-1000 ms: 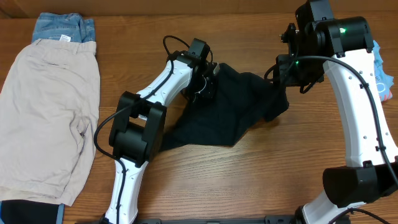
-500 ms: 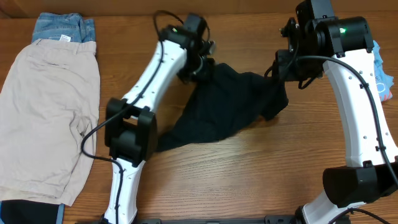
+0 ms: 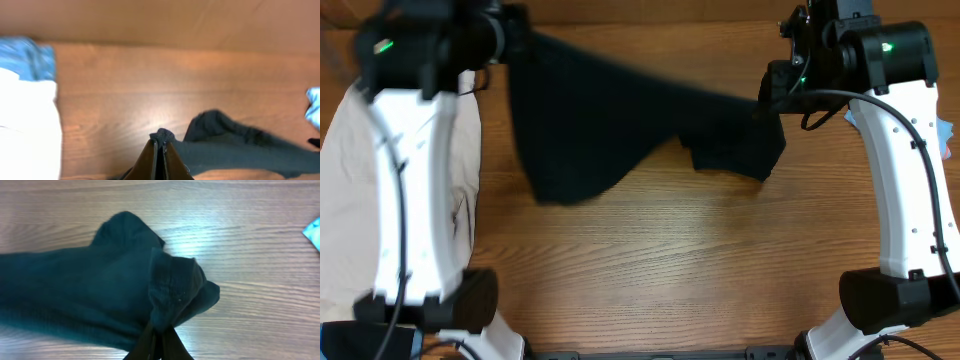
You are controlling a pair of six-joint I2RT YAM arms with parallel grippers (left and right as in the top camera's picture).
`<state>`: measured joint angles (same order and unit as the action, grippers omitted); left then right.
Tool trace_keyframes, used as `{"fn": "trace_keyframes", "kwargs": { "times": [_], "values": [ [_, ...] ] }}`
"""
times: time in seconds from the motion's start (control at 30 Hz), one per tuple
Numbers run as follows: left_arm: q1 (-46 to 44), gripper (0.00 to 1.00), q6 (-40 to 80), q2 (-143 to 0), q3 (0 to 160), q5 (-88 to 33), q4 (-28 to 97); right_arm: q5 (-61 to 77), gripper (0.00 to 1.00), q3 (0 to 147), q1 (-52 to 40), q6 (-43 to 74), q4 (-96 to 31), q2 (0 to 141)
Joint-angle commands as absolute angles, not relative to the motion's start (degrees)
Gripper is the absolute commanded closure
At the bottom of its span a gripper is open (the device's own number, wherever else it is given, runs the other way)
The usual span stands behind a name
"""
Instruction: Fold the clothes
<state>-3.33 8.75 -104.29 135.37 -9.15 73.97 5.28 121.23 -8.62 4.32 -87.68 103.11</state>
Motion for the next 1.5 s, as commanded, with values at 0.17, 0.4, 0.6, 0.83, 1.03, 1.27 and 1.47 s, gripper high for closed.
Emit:
{"fn": "trace_keyframes", "kwargs": {
  "times": [0.17, 0.4, 0.6, 0.83, 1.03, 1.27, 1.47],
  "values": [
    [-3.4, 0.96, 7.7, -95.1, 136.0, -8.5, 73.3, 8.0, 0.96, 123.4, -8.3, 6.0, -88.2, 96.5],
    [-3.3, 0.96, 7.7, -88.8, 136.0, -4.9, 74.8, 6.3, 0.96, 128.1, -8.3, 6.0, -90.2, 87.6],
    [-3.3, 0.96, 7.7, -83.7, 136.0, 3.0, 75.9, 3.4, 0.96, 133.9, -8.3, 6.3, -90.1, 80.9],
    [-3.3, 0.96, 7.7, -85.9, 135.9, 3.2, 75.6, 2.0, 0.96, 134.8, -8.3, 6.2, -87.8, 83.5],
    [-3.4, 0.96, 7.4, -95.9, 135.9, 3.0, 75.0, 1.9, 0.96, 134.7, -8.3, 4.0, -85.2, 94.7],
    [-3.0, 0.96, 3.8, -113.2, 135.9, 4.5, 63.5, -2.7, 0.96, 134.7, -7.6, 1.9, -70.0, 111.8],
    [0.4, 0.96, 5.4, -116.9, 136.8, 4.8, 52.9, -9.6, 0.96, 135.8, -7.1, 1.9, -58.9, 114.0]
  ]
}}
